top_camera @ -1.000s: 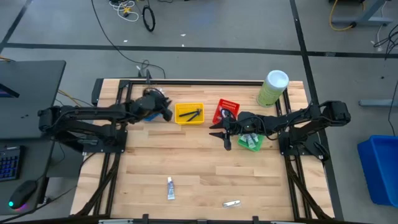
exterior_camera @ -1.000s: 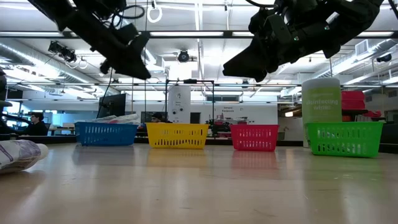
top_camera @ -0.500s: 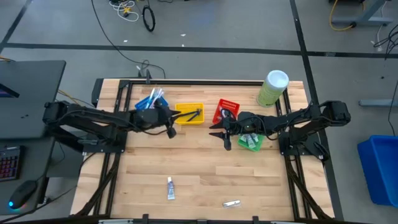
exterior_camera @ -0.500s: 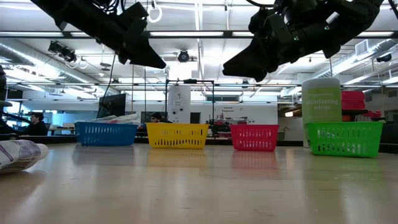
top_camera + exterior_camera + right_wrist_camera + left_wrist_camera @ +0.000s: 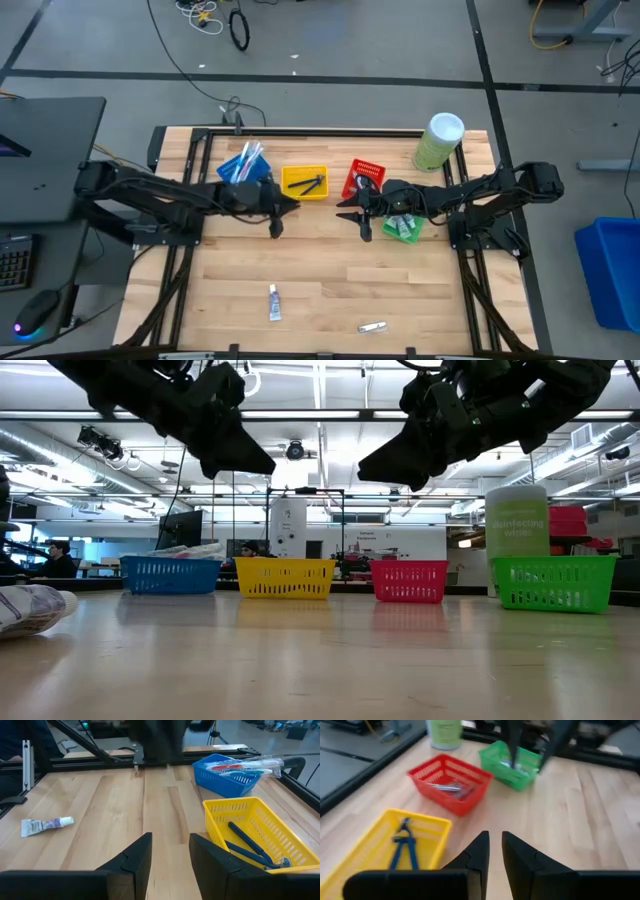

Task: Pick & Place Travel size toiletries
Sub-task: Put the silver nail cutter into the red bin

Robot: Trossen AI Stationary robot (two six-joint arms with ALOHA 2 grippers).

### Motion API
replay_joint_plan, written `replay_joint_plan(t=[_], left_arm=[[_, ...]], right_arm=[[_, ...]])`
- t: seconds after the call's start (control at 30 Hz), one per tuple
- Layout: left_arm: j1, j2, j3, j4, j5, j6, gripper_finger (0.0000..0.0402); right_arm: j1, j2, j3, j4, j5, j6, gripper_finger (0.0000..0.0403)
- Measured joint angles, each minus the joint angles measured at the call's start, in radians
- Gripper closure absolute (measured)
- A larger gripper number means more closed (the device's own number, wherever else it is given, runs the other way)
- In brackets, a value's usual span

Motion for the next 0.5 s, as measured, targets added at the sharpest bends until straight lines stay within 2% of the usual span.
replay_joint_plan(t=[0.33, 0.5], left_arm=[[-0.100, 0.100, 0.001, 0.144, 0.003, 0.012, 0.0345], [-0.117, 0.101, 0.001, 0.134, -0.003, -0.021, 0.0345]], right_arm=[[0.000, 0.000, 0.000, 0.007, 0.000, 0.037, 0.0264], [0.000, 0.000, 0.000, 0.016, 0.064, 0.039, 0.0265]])
